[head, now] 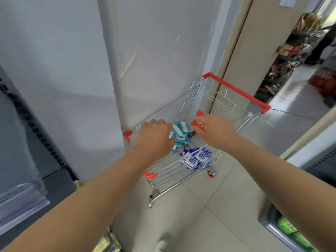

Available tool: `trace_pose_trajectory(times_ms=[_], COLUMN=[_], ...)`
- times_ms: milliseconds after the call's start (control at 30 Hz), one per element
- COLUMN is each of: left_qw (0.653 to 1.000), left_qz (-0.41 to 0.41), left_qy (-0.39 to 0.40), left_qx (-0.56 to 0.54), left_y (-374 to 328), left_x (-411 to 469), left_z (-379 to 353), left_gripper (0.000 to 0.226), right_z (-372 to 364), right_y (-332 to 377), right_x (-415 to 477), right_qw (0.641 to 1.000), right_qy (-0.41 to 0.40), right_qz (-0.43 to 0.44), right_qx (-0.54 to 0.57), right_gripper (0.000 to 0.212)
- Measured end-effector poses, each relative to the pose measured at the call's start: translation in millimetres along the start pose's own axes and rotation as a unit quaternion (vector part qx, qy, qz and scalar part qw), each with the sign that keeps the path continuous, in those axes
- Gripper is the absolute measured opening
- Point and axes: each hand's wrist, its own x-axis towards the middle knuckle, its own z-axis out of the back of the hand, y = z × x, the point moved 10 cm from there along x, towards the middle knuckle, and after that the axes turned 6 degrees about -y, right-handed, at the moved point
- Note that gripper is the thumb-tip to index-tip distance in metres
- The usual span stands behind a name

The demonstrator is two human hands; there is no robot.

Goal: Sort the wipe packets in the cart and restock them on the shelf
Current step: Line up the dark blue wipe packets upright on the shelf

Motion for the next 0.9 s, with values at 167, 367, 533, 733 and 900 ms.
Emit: trace_pose_trajectory(times_ms=[167,367,533,733,900], left_qw=[0.999,0.995,0.987,0.958,0.922], left_qz=[-0.002,0.008,0.039,0.128,0.211], left_qy=[0.042,0.101,0.157,0.253,0.312], left_qx=[-0.010,-0.002,0.002,-0.036,-0.094], left_y=[-19,-28,-26,-22,-20], left_x=[99,179,229,260,251], left_z=[-69,-157,-249,-382,-490], left_gripper=[0.035,0.034,0.033,0.035,0.032], right_z=[-43,-106,-192,-327,-436], right_y=[-85,-156,-211,-265,-292], right_x=[76,144,202,256,258], right_qw=[0.997,0.993,0.985,0.950,0.908], right_qy=[0.056,0.108,0.174,0.288,0.366], right_qz=[-0.038,-0.034,0.014,0.122,0.203], right_qx=[-0.022,0.015,-0.007,-0.018,-0.006], right_gripper=[0.033,0.033,0.030,0.029,0.034])
